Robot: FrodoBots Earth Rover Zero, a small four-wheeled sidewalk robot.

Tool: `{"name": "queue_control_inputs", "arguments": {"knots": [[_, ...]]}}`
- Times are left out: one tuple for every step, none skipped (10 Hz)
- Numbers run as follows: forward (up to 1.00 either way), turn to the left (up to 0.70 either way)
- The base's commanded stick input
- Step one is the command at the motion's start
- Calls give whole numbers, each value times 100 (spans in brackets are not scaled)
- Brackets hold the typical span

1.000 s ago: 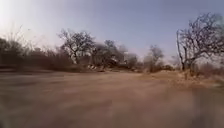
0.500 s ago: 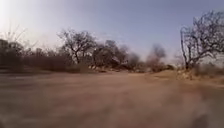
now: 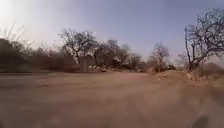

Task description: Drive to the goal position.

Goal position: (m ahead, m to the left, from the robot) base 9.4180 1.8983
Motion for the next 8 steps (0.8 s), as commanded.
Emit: {"name": "queue_control_inputs", "arguments": {"knots": [[70, -35], [70, -35], [70, -35], [70, -28], [70, -11], [70, 0], [70, 0], [70, 0]]}}
